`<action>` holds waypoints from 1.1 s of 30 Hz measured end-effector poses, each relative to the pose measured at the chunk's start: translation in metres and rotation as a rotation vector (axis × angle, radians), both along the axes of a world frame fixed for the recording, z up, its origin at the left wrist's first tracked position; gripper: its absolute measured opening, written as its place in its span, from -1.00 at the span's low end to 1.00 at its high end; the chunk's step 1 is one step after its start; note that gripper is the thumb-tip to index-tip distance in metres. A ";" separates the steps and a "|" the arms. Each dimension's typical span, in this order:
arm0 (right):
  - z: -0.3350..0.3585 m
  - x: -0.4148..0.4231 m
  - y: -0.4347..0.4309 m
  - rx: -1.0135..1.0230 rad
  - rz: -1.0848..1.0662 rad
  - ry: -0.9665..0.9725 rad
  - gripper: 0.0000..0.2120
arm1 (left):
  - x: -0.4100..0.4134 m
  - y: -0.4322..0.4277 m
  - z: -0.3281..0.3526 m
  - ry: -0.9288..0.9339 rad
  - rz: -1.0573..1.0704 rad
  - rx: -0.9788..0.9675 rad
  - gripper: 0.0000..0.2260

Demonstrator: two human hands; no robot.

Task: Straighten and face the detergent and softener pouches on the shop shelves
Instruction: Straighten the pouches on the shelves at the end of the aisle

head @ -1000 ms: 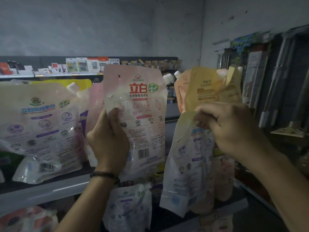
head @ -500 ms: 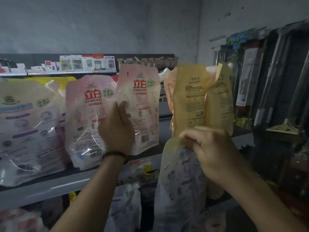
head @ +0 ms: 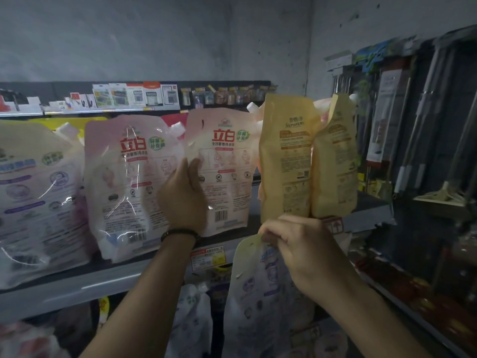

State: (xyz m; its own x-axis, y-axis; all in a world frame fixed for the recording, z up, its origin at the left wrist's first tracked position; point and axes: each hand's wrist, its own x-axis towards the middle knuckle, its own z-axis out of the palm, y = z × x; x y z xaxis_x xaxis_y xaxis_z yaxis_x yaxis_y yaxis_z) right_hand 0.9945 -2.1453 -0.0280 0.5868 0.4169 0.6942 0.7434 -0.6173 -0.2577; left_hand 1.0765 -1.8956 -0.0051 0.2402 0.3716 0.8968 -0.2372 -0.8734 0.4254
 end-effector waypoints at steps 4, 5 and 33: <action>-0.004 0.003 0.005 -0.013 0.011 0.008 -0.72 | -0.013 -0.002 0.002 0.071 -0.036 -0.044 -0.73; -0.005 0.005 0.006 -0.013 0.010 0.012 -0.72 | -0.018 -0.002 0.003 0.076 -0.058 -0.070 -0.76; -0.055 -0.002 0.039 -0.023 -0.026 0.102 -0.78 | -0.173 -0.031 -0.221 0.569 -0.307 -0.288 -0.60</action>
State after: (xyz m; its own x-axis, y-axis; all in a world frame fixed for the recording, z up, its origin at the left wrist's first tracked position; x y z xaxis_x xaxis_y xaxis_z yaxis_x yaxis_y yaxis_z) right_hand 0.9923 -2.1062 -0.0828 0.6646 0.4156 0.6210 0.6978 -0.6423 -0.3170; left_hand 0.9033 -1.9268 -0.2263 0.7745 0.4157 0.4769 -0.1270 -0.6363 0.7609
